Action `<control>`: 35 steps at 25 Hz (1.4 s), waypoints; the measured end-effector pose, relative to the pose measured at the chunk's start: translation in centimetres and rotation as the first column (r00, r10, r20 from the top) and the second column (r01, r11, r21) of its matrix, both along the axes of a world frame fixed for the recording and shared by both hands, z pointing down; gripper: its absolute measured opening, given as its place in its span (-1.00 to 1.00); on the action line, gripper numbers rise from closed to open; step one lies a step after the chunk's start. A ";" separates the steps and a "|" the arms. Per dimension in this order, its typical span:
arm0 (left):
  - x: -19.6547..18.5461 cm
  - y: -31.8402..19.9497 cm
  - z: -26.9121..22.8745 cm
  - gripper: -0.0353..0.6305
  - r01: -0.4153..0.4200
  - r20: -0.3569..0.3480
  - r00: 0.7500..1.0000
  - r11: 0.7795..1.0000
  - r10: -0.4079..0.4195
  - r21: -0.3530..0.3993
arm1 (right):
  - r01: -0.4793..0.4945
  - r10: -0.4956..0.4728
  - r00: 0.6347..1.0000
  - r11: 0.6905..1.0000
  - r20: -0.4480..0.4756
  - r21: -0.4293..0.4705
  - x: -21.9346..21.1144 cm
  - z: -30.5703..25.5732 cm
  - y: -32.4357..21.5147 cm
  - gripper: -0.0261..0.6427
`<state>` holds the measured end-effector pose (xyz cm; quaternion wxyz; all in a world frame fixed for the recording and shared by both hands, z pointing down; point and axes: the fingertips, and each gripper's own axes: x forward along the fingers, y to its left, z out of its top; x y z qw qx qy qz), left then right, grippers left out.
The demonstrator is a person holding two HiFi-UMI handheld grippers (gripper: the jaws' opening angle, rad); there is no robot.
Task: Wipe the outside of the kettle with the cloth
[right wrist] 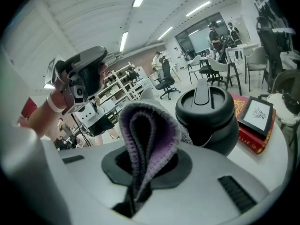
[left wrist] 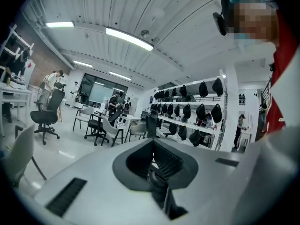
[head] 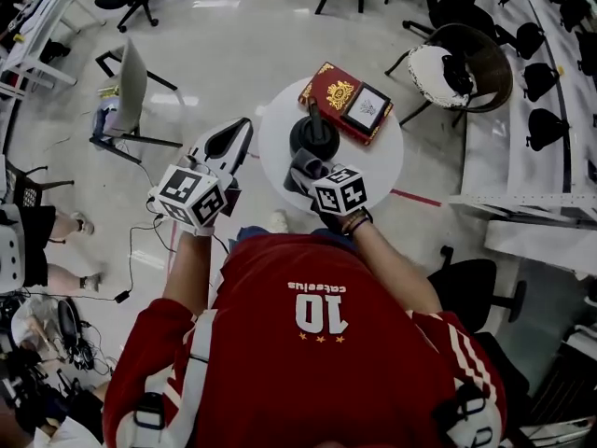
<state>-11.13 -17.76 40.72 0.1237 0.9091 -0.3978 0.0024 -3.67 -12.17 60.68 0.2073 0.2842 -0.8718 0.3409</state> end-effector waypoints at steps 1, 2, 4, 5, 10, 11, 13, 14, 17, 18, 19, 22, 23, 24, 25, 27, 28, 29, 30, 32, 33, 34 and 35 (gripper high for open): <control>-0.2 -0.2 -0.1 -0.87 -0.011 0.000 1.000 1.000 0.011 0.000 | -0.021 0.021 1.000 1.000 0.016 -0.007 -0.3 -0.2 -0.3 -0.79; -0.3 -0.5 -0.1 -0.87 -0.022 -0.002 1.000 1.000 0.022 0.001 | -0.044 0.044 0.999 0.999 0.031 -0.012 -0.5 -0.4 -0.7 -0.79; -0.6 -1.0 -0.2 -0.87 -0.044 -0.007 0.999 0.999 0.044 0.001 | -0.089 0.090 0.994 0.996 0.057 -0.018 -0.8 -1.0 -1.6 -0.79; -0.9 -1.2 -0.2 -0.87 -0.054 -0.008 0.999 0.999 0.054 0.002 | -0.109 0.110 0.992 0.994 0.068 -0.019 -1.0 -1.3 -2.1 -0.79; -2.0 -2.3 0.1 -0.87 -0.090 -0.014 0.996 0.996 0.090 0.000 | -0.182 0.183 0.977 0.983 0.109 -0.016 -1.7 -2.7 -4.0 -0.79; -2.3 -2.5 0.2 -0.87 -0.094 -0.013 0.995 0.996 0.094 -0.001 | -0.196 0.198 0.973 0.980 0.119 -0.021 -1.8 -2.9 -4.3 -0.79; -2.7 -2.7 0.4 -0.87 -0.101 -0.015 0.995 0.995 0.101 -0.003 | -0.224 0.227 0.964 0.974 0.140 -0.036 -2.0 -3.0 -4.8 -0.79; -3.0 -2.8 0.4 -0.87 -0.103 -0.017 0.995 0.995 0.103 -0.004 | -0.236 0.239 0.960 0.971 0.148 -0.040 -2.0 -3.2 -5.1 -0.79; -3.8 -3.0 0.5 -0.87 -0.107 -0.020 0.994 0.994 0.107 -0.005 | -0.261 0.265 0.950 0.964 0.166 -0.042 -2.3 -3.7 -5.9 -0.79; -4.1 -3.1 0.5 -0.87 -0.106 -0.021 0.994 0.994 0.106 -0.005 | -0.268 0.271 0.948 0.963 0.169 -0.040 -2.4 -3.9 -6.1 -0.79; -4.4 -3.2 0.4 -0.87 -0.104 -0.022 0.994 0.995 0.104 -0.004 | -0.274 0.276 0.946 0.961 0.172 -0.037 -2.4 -4.1 -6.5 -0.79; -5.0 -3.4 0.4 -0.87 -0.096 -0.027 0.995 0.995 0.096 -0.002 | -0.289 0.289 0.939 0.957 0.185 -0.027 -2.3 -4.9 -7.5 -0.79; -5.2 -3.4 0.4 -0.87 -0.093 -0.027 0.995 0.996 0.093 -0.002 | -0.297 0.295 0.937 0.955 0.189 -0.022 -2.2 -5.1 -7.9 -0.79; -5.4 -3.4 0.5 -0.87 -0.091 -0.027 0.995 0.996 0.091 -0.003 | -0.305 0.302 0.934 0.952 0.191 -0.016 -2.0 -5.4 -8.3 -0.79; -5.7 -3.3 0.6 -0.87 -0.089 -0.027 0.996 0.996 0.089 -0.003 | -0.315 0.311 0.931 0.949 0.191 -0.009 -1.8 -5.6 -8.7 -0.79; -6.2 -3.3 0.8 -0.87 -0.086 -0.031 0.996 0.996 0.085 -0.008 | -0.337 0.330 0.925 0.942 0.187 0.004 -1.2 -6.0 -9.6 -0.79; -6.4 -3.3 0.9 -0.87 -0.083 -0.033 0.996 0.996 0.083 -0.010 | -0.347 0.340 0.922 0.938 0.187 0.009 -0.8 -6.2 -10.0 -0.79; -6.6 -3.3 0.9 -0.87 -0.081 -0.034 0.996 0.997 0.080 -0.012 | -0.357 0.349 0.918 0.934 0.188 0.013 -0.4 -6.4 -10.3 -0.79; -6.8 -3.3 1.0 -0.87 -0.078 -0.036 0.996 0.997 0.078 -0.013 | -0.367 0.357 0.915 0.930 0.189 0.017 0.0 -6.7 -10.6 -0.79; -7.0 -3.4 0.9 -0.87 -0.073 -0.042 0.996 0.997 0.072 -0.013 | -0.382 0.370 0.910 0.924 0.188 0.030 0.8 -7.4 -10.9 -0.79; -7.0 -3.4 0.9 -0.87 -0.071 -0.048 0.996 0.997 0.071 -0.013 | -0.388 0.375 0.908 0.921 0.186 0.040 1.3 -7.8 -10.9 -0.79; -6.9 -3.4 0.8 -0.87 -0.070 -0.053 0.996 0.997 0.069 -0.013 | -0.394 0.379 0.907 0.918 0.184 0.050 1.8 -8.2 -10.9 -0.79; -6.8 -3.4 0.8 -0.87 -0.070 -0.056 0.996 0.997 0.069 -0.012 | -0.400 0.384 0.905 0.914 0.182 0.062 2.4 -8.6 -11.0 -0.79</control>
